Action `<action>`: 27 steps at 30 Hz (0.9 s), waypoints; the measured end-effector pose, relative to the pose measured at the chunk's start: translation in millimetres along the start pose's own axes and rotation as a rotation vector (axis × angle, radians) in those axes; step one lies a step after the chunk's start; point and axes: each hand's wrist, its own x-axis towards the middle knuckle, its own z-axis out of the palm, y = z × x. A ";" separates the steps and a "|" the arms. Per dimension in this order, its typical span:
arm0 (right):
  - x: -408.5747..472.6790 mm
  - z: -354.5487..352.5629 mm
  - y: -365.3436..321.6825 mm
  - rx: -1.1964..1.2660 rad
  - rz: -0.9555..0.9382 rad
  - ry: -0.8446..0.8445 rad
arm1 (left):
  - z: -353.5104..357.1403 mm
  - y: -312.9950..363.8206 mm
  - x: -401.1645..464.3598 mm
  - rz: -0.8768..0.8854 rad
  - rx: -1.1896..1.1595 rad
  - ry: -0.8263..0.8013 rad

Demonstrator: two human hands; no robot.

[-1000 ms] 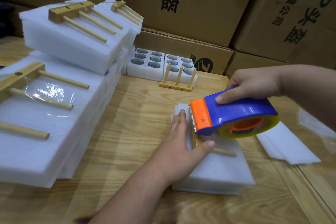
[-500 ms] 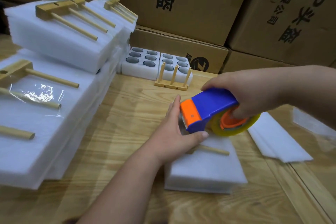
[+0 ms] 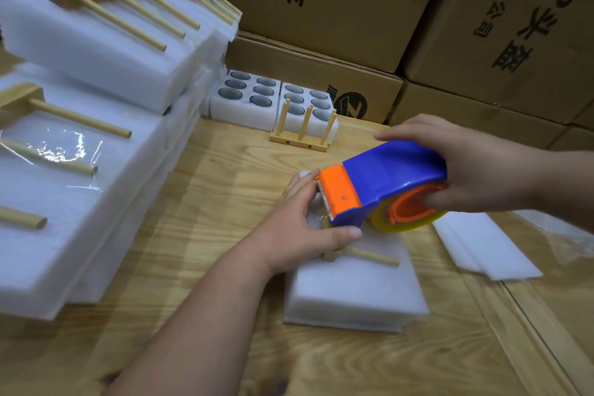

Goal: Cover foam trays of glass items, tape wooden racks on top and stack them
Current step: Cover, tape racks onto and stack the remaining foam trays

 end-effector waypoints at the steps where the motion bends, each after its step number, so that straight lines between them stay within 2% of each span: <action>1: -2.5 2.8 3.2 -0.009 -0.005 0.006 | 0.2 0.2 -0.4 -0.002 0.009 -0.001; 5: -4.8 -1.7 6.0 -0.080 -0.016 -0.023 | -0.5 2.1 -0.7 -0.045 0.055 -0.003; 19: -12.9 -12.9 19.1 -0.002 -0.019 0.020 | -6.2 7.4 -3.6 -0.065 0.248 -0.058; 24: -29.4 -16.5 39.4 -0.081 0.061 0.037 | -7.8 10.0 -7.8 -0.118 0.231 -0.072; 27: -61.9 -27.2 80.2 -0.154 0.208 0.060 | -9.8 7.8 -8.8 -0.120 0.199 -0.061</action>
